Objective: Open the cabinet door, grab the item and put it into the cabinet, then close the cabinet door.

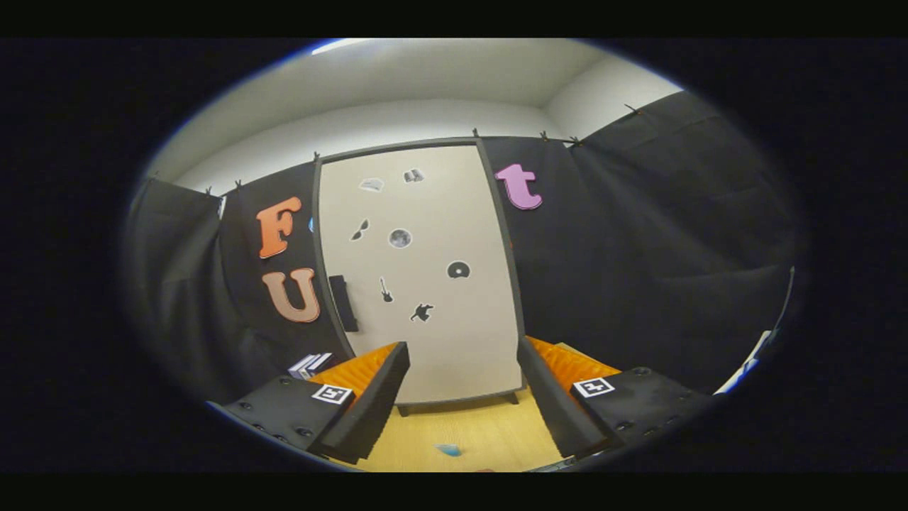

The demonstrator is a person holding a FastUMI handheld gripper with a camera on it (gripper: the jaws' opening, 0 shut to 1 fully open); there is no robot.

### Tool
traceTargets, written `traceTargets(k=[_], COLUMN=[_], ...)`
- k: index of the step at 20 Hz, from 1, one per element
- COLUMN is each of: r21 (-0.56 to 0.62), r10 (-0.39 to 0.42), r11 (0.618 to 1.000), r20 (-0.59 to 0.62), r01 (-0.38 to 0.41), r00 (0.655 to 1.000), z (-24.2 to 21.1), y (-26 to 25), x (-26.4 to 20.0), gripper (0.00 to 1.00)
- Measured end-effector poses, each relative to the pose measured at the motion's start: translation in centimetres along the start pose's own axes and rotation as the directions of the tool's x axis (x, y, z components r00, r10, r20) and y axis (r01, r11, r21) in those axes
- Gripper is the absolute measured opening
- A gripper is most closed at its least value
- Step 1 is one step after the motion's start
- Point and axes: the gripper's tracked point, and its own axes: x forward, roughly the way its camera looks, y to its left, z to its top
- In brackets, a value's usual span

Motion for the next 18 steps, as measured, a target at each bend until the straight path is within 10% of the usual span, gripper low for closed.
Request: traceTargets(k=[18], r21=[-0.093], r10=[0.125], r11=[0.987], r20=[-0.05], r01=[-0.13], r00=[0.991], z=[-1.7], y=[19.5], x=[19.3], gripper=[0.95])
